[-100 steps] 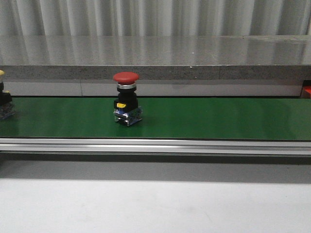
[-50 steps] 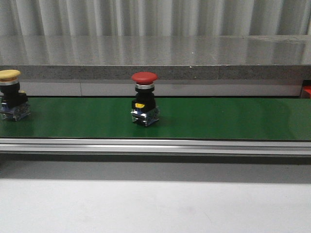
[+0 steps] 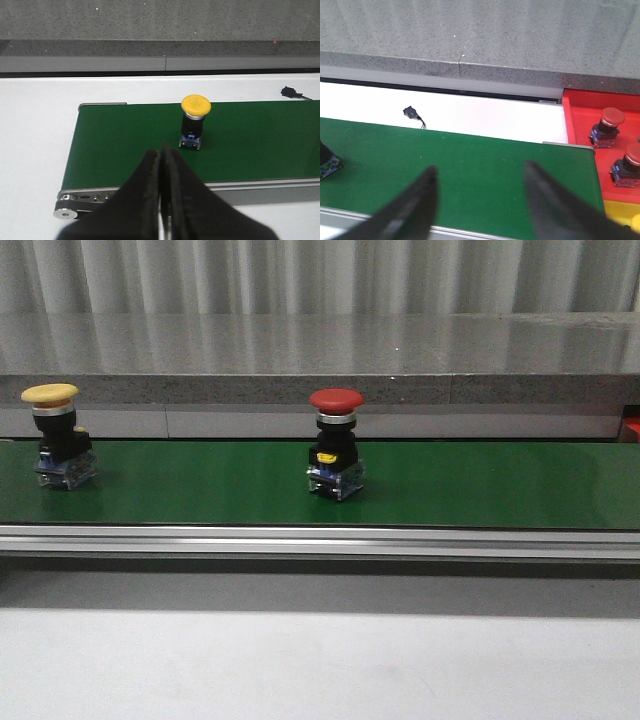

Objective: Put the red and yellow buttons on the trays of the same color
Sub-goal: 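Move the right gripper down toward the red button on the belt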

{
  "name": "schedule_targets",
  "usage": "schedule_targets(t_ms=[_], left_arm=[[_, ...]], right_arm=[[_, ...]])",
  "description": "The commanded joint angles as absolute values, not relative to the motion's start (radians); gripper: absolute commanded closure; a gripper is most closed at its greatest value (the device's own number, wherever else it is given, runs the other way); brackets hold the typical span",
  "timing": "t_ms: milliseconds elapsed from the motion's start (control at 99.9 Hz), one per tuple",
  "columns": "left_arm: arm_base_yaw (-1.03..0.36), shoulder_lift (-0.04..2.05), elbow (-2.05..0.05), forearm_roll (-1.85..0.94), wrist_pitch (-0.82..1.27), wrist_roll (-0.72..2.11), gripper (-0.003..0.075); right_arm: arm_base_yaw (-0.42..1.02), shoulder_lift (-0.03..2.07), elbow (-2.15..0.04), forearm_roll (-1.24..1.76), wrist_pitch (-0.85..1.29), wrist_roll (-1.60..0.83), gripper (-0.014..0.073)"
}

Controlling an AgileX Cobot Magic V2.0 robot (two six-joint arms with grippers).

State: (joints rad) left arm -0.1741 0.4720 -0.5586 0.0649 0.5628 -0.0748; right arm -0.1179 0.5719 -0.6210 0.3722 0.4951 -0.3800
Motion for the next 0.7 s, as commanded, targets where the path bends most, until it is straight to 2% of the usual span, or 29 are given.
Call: schedule_targets(t_ms=[0,80,230,510,691], left_arm=[[-0.184,0.475,-0.587,0.055,0.489,-0.080,0.0741],[-0.184,0.475,-0.587,0.055,0.489,-0.080,0.0741],[-0.184,0.475,-0.587,0.055,0.489,-0.080,0.0741],[-0.184,0.475,-0.587,0.055,0.489,-0.080,0.0741],[-0.184,0.475,-0.587,0.055,0.489,-0.080,0.0741]], right_arm=[[-0.114,0.577,-0.649,0.409,0.435,-0.385,-0.0069],[-0.112,0.584,-0.649,0.458,0.425,-0.385,-0.0040],[-0.063,0.661,-0.672,0.468,0.432,-0.426,-0.0040],[0.149,0.948,-0.797,0.468,0.480,-0.508,-0.0040],[0.232,1.157,-0.876,0.468,0.480,-0.508,-0.0040]])
